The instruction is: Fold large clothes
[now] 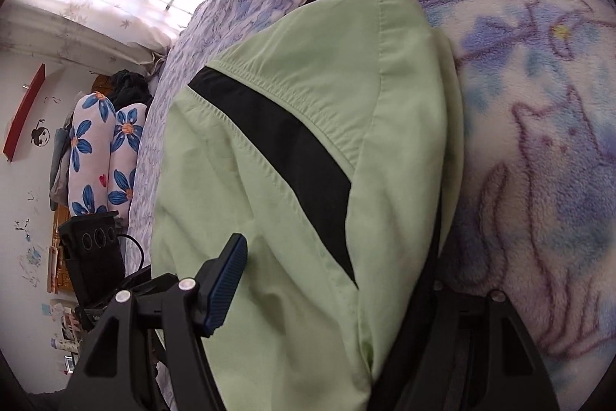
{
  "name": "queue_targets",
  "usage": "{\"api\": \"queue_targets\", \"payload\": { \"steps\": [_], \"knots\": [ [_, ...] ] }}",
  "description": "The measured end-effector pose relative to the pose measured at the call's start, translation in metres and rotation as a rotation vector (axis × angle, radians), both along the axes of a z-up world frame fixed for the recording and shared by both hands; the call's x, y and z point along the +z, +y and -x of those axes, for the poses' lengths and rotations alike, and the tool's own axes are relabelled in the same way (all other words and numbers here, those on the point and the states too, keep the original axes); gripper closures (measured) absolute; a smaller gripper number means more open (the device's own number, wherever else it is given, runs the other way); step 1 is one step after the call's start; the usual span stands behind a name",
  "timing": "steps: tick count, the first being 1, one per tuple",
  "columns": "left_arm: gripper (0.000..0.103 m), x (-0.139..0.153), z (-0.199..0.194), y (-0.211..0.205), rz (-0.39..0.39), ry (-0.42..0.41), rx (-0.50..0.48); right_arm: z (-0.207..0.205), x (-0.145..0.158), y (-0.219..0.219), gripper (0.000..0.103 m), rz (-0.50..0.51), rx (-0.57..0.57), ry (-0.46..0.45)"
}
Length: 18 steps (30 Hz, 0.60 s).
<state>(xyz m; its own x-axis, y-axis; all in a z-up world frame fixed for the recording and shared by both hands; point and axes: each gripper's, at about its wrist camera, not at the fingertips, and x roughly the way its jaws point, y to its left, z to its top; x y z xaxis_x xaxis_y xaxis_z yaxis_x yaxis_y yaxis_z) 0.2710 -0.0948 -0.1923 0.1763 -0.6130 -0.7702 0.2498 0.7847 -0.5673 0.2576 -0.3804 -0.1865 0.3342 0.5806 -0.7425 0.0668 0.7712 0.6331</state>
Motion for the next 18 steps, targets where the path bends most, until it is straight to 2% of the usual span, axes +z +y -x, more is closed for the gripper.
{"api": "queue_targets", "payload": {
  "steps": [1, 3, 4, 6, 8, 9, 11, 13, 18],
  "knots": [
    [0.010, -0.001, -0.001, 0.001, 0.000, 0.000, -0.001, 0.000, 0.000, -0.001, 0.040, 0.002, -0.003, 0.000],
    [0.011, 0.000, -0.002, -0.001, -0.008, -0.002, 0.002, 0.002, -0.001, -0.004, 0.058, 0.018, -0.013, 0.003],
    [0.015, 0.001, -0.002, -0.003, -0.018, -0.012, 0.007, 0.003, 0.000, -0.005, 0.062, 0.023, -0.016, 0.005],
    [0.023, 0.007, -0.001, -0.005, -0.036, -0.036, 0.013, 0.005, 0.002, -0.005, 0.076, 0.013, -0.015, -0.006],
    [0.038, 0.015, 0.002, -0.006, -0.054, -0.064, 0.017, 0.007, 0.007, -0.003, 0.083, 0.014, -0.016, -0.025],
    [0.042, 0.019, 0.003, -0.005, -0.061, -0.076, 0.017, 0.009, 0.011, 0.000, 0.087, 0.017, -0.021, -0.034],
    [0.056, 0.030, 0.005, -0.005, -0.078, -0.110, 0.010, 0.012, 0.020, 0.005, 0.092, 0.029, -0.026, -0.060],
    [0.061, 0.041, 0.009, -0.007, -0.101, -0.148, -0.005, 0.016, 0.033, 0.013, 0.093, 0.043, -0.031, -0.092],
    [0.065, 0.070, 0.023, -0.004, -0.166, -0.234, -0.027, 0.027, 0.066, 0.049, 0.093, 0.129, -0.024, -0.156]
  ]
}}
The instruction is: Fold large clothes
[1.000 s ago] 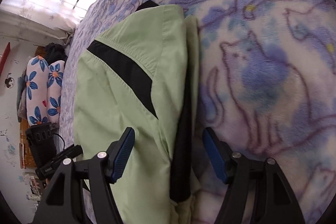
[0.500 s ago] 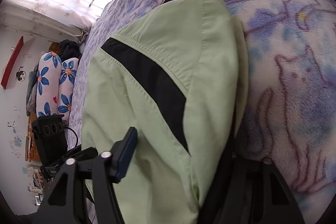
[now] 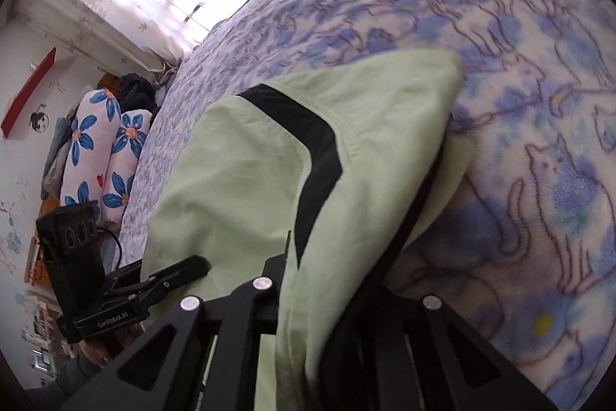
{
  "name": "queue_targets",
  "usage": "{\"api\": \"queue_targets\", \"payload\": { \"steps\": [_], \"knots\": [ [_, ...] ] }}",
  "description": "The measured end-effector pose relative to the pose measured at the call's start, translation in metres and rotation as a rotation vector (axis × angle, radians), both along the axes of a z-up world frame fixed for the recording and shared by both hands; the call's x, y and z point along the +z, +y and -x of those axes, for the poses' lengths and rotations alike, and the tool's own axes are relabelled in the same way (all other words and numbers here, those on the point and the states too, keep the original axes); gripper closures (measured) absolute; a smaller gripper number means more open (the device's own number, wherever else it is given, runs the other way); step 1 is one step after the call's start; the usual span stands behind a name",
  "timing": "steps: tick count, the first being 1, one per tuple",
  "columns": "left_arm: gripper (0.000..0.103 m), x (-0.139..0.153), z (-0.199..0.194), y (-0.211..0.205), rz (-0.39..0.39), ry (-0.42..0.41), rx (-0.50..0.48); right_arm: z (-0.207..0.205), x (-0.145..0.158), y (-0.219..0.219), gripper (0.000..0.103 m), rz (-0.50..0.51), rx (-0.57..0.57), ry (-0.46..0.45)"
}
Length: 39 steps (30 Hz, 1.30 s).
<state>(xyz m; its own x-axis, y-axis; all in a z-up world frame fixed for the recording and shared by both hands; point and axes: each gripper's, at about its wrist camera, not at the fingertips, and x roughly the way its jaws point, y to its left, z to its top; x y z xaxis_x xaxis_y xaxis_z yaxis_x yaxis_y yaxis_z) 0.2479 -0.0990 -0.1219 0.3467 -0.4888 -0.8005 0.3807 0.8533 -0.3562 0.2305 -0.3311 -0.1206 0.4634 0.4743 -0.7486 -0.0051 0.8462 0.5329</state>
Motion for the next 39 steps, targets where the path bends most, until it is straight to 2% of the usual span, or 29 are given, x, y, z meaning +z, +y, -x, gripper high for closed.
{"api": "queue_targets", "payload": {
  "steps": [3, 8, 12, 18, 24, 26, 30, 33, 35, 37, 39],
  "knots": [
    [0.065, 0.020, 0.008, 0.023, -0.013, -0.037, 0.001, 0.008, 0.013, 0.022, 0.094, 0.027, 0.011, -0.014],
    [0.065, 0.041, 0.014, 0.075, -0.028, -0.059, 0.023, 0.009, 0.029, 0.059, 0.094, -0.026, 0.023, -0.036],
    [0.065, 0.059, 0.008, 0.126, -0.041, -0.078, 0.053, -0.006, 0.042, 0.105, 0.094, -0.037, 0.064, -0.062],
    [0.065, 0.092, -0.039, 0.205, -0.078, -0.128, 0.095, -0.064, 0.063, 0.175, 0.094, -0.074, 0.122, -0.112],
    [0.065, 0.113, -0.112, 0.271, -0.135, -0.216, 0.121, -0.144, 0.077, 0.239, 0.094, -0.084, 0.150, -0.187],
    [0.065, 0.114, -0.138, 0.289, -0.145, -0.239, 0.134, -0.173, 0.075, 0.253, 0.094, -0.120, 0.139, -0.205],
    [0.065, 0.095, -0.192, 0.319, -0.164, -0.260, 0.145, -0.219, 0.062, 0.278, 0.094, -0.146, 0.125, -0.256],
    [0.064, 0.066, -0.235, 0.337, -0.178, -0.234, 0.152, -0.248, 0.041, 0.293, 0.094, -0.149, 0.117, -0.255],
    [0.064, 0.044, -0.248, 0.341, -0.203, -0.228, 0.148, -0.267, 0.021, 0.303, 0.093, -0.130, 0.125, -0.258],
    [0.062, 0.015, -0.263, 0.347, -0.230, -0.197, 0.157, -0.280, 0.001, 0.308, 0.093, -0.116, 0.132, -0.231],
    [0.058, -0.015, -0.274, 0.354, -0.267, -0.142, 0.182, -0.293, -0.030, 0.310, 0.090, -0.102, 0.108, -0.145]
  ]
}}
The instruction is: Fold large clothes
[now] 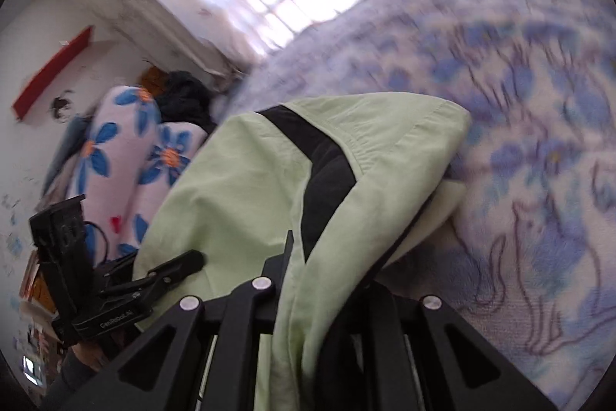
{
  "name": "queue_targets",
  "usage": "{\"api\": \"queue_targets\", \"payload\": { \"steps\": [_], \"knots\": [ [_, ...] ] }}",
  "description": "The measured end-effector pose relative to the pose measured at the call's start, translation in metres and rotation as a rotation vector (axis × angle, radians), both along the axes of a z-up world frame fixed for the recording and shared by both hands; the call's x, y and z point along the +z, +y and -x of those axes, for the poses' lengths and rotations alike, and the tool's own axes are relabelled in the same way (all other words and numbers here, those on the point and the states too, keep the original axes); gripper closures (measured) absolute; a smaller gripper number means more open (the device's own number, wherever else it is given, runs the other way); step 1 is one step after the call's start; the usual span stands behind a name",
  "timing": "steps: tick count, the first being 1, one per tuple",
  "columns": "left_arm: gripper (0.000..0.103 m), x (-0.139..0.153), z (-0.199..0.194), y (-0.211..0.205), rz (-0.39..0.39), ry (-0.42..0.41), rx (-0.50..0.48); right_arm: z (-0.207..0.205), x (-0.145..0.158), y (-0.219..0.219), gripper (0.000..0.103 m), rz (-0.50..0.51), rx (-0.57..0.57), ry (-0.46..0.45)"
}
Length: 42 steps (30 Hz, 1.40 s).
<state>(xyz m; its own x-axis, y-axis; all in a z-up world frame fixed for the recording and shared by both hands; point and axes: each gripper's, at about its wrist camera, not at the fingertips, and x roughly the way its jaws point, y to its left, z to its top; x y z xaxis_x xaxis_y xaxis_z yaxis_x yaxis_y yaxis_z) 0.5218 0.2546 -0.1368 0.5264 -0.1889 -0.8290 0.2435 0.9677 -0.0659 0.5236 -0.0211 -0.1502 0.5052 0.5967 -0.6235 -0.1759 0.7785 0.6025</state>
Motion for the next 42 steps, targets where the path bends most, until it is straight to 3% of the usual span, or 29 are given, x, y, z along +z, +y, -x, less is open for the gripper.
{"api": "queue_targets", "payload": {
  "steps": [1, 3, 4, 5, 9, 12, 14, 15, 17, 18, 19, 20, 21, 24, 26, 28, 33, 42],
  "knots": [
    [0.050, -0.022, -0.007, 0.007, -0.021, 0.045, 0.039, -0.006, -0.020, 0.001, 0.087, 0.012, -0.017, 0.073],
    [0.027, -0.041, -0.010, 0.021, -0.018, 0.051, 0.115, -0.007, -0.037, 0.000, 0.067, 0.046, -0.034, 0.126],
    [0.011, -0.043, -0.009, 0.025, -0.034, 0.030, 0.151, -0.006, -0.040, -0.001, 0.065, 0.051, -0.030, 0.133],
    [0.008, -0.043, -0.006, 0.029, -0.054, 0.001, 0.181, -0.005, -0.040, -0.003, 0.064, 0.044, -0.019, 0.134],
    [0.009, -0.034, 0.004, 0.031, -0.093, -0.035, 0.199, 0.003, -0.019, -0.013, 0.064, 0.087, 0.014, 0.107],
    [0.017, -0.015, 0.021, 0.031, -0.126, -0.098, 0.209, 0.020, 0.008, -0.025, 0.064, 0.124, -0.015, 0.027],
    [0.036, -0.003, 0.035, 0.030, -0.091, -0.117, 0.200, 0.035, 0.026, -0.030, 0.064, 0.143, -0.049, -0.060],
    [0.041, 0.003, 0.043, 0.028, -0.063, -0.114, 0.194, 0.044, 0.035, -0.029, 0.064, 0.161, -0.059, -0.109],
    [0.062, 0.007, 0.056, 0.023, -0.039, -0.099, 0.196, 0.056, 0.046, -0.019, 0.064, 0.179, -0.045, -0.163],
    [0.068, 0.005, 0.060, 0.019, -0.030, -0.089, 0.196, 0.061, 0.049, -0.014, 0.065, 0.188, -0.031, -0.171],
    [0.075, -0.001, 0.065, 0.015, -0.015, -0.070, 0.192, 0.066, 0.050, -0.004, 0.067, 0.185, -0.004, -0.171],
    [0.078, -0.005, 0.069, 0.011, -0.007, -0.059, 0.189, 0.069, 0.049, 0.003, 0.077, 0.186, 0.019, -0.162],
    [0.078, -0.009, 0.074, 0.007, -0.013, -0.055, 0.190, 0.071, 0.047, 0.010, 0.087, 0.194, 0.039, -0.155],
    [0.077, -0.031, 0.077, 0.001, -0.105, -0.053, 0.227, 0.072, 0.028, 0.031, 0.089, 0.345, 0.020, -0.143],
    [0.076, -0.036, 0.078, 0.004, -0.100, -0.052, 0.247, 0.063, 0.001, 0.026, 0.103, 0.451, -0.013, -0.067],
    [0.076, -0.033, 0.079, 0.004, -0.086, -0.046, 0.261, 0.058, -0.012, 0.018, 0.103, 0.432, -0.014, -0.015],
    [0.067, -0.021, 0.084, 0.000, -0.093, -0.009, 0.263, 0.072, 0.011, 0.009, 0.103, 0.411, -0.013, -0.034],
    [0.030, 0.035, 0.137, -0.027, -0.056, -0.057, 0.252, 0.121, 0.073, -0.003, 0.103, 0.362, 0.013, -0.087]
  ]
}}
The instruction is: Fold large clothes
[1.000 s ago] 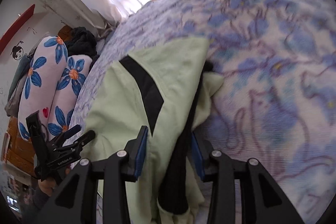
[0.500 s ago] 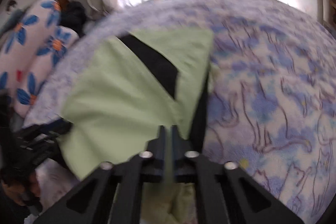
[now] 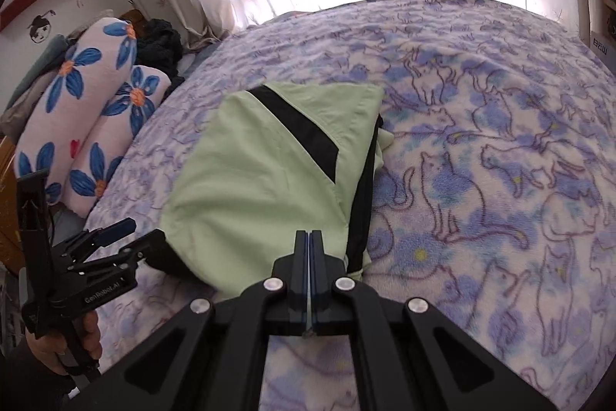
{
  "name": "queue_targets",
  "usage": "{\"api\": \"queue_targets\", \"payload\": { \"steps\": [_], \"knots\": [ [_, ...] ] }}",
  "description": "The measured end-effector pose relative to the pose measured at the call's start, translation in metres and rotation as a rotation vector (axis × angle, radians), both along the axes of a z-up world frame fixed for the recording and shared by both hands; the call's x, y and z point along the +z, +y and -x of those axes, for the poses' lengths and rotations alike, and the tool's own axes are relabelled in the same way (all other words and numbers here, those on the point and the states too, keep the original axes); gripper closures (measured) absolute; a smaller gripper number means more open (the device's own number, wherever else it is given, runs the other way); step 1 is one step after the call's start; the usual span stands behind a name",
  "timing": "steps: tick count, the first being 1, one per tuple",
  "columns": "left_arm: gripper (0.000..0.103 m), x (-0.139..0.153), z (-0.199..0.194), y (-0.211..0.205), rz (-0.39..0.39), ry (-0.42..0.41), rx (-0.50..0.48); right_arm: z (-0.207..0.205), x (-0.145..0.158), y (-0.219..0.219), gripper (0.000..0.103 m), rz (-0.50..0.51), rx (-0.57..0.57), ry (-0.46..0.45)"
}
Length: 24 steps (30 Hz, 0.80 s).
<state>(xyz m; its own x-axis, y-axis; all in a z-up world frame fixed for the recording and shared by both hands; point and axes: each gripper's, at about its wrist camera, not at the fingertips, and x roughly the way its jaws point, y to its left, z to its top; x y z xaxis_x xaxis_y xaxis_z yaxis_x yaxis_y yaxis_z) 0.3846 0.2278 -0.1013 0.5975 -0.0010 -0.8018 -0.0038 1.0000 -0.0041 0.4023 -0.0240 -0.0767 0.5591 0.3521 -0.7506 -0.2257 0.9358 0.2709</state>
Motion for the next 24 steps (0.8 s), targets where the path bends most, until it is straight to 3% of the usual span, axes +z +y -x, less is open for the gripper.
{"api": "queue_targets", "payload": {
  "steps": [1, 6, 8, 12, 17, 19, 21, 23, 24],
  "knots": [
    [0.022, 0.009, 0.008, -0.005, 0.010, -0.006, 0.001, 0.009, 0.009, -0.002, 0.103, -0.007, 0.005, -0.008],
    [0.014, 0.050, 0.050, -0.032, 0.033, -0.045, -0.015, 0.053, 0.052, -0.016, 0.099, -0.010, 0.013, -0.034],
    [0.003, 0.063, 0.068, -0.044, 0.043, -0.041, -0.024, 0.071, 0.067, -0.025, 0.099, -0.006, 0.004, -0.045],
    [0.002, 0.076, 0.106, -0.068, 0.098, -0.050, -0.045, 0.103, 0.080, -0.043, 0.099, 0.036, -0.029, -0.046],
    [0.001, 0.078, 0.149, -0.101, 0.105, -0.050, -0.077, 0.139, 0.079, -0.070, 0.099, 0.067, -0.063, -0.018],
    [0.001, 0.079, 0.166, -0.115, 0.112, -0.058, -0.097, 0.156, 0.078, -0.080, 0.091, 0.090, -0.079, -0.017],
    [0.001, 0.080, 0.186, -0.128, 0.117, -0.065, -0.110, 0.175, 0.076, -0.088, 0.057, 0.123, -0.087, -0.029],
    [0.001, 0.079, 0.199, -0.139, 0.125, -0.055, -0.120, 0.195, 0.072, -0.097, 0.038, 0.142, -0.095, -0.032],
    [0.001, 0.079, 0.207, -0.145, 0.121, -0.053, -0.127, 0.201, 0.070, -0.100, 0.038, 0.144, -0.098, -0.032]
  ]
}}
